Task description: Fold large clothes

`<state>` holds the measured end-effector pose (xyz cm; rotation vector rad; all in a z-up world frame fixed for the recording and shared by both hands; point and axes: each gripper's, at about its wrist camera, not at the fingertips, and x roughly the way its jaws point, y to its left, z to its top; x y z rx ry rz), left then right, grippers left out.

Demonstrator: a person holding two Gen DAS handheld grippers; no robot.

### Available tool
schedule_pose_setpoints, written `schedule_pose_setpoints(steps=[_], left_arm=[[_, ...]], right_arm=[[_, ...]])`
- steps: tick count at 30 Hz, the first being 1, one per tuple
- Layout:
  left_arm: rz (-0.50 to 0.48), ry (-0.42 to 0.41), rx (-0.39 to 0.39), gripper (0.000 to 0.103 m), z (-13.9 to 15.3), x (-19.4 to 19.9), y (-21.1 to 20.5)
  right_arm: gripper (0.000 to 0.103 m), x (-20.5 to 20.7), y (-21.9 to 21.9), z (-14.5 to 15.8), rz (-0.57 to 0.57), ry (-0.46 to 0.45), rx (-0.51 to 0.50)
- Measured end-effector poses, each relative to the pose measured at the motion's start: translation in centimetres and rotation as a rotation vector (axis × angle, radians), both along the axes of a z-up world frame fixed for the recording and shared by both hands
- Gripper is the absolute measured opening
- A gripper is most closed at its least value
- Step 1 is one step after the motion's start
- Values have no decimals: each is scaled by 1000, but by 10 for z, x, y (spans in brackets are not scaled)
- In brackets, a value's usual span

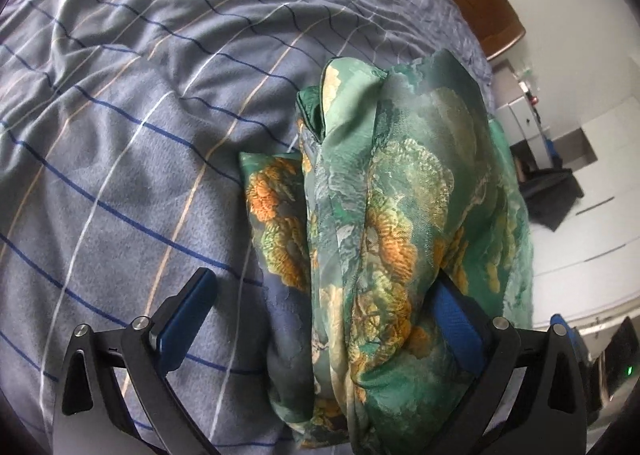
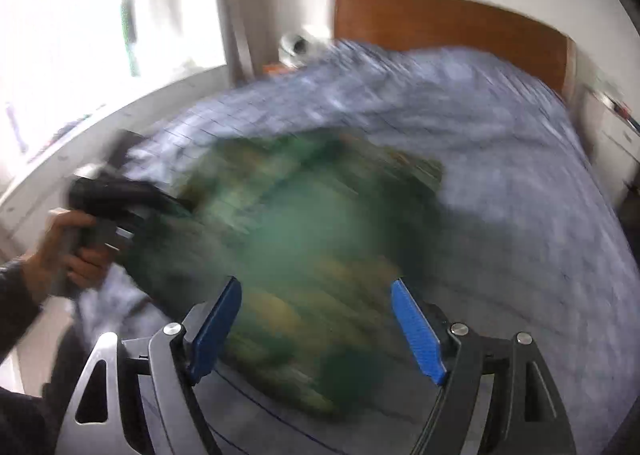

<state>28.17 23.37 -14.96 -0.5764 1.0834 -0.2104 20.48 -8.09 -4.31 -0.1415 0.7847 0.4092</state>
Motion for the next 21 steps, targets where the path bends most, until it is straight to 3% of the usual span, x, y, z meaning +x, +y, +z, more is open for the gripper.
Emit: schedule_pose_setpoints(steps=[2, 4, 8, 10, 12, 15, 21], left_arm=[[-18, 5, -35, 103, -3, -1, 0], [-20, 41, -85, 103, -11, 6, 4], [-67, 145, -260, 103, -31, 18, 18], [-86, 163, -296, 103, -36, 21, 20], [-84, 170, -318, 103, -37, 24, 19], [-123, 163, -351, 103, -41, 30, 5], [-141, 172, -350, 103, -43, 38, -7]], right_arm=[[79, 6, -28, -12, -72, 94, -18], [79, 11, -50, -19, -119, 148, 28], [80, 18, -87, -25, -185, 212, 229], [82, 18, -99, -27, -188, 231, 337], [92, 25, -103, -35, -155, 272, 468], [94, 40, -108, -59, -104, 381, 646], [94, 81, -98, -102, -95, 481, 698]])
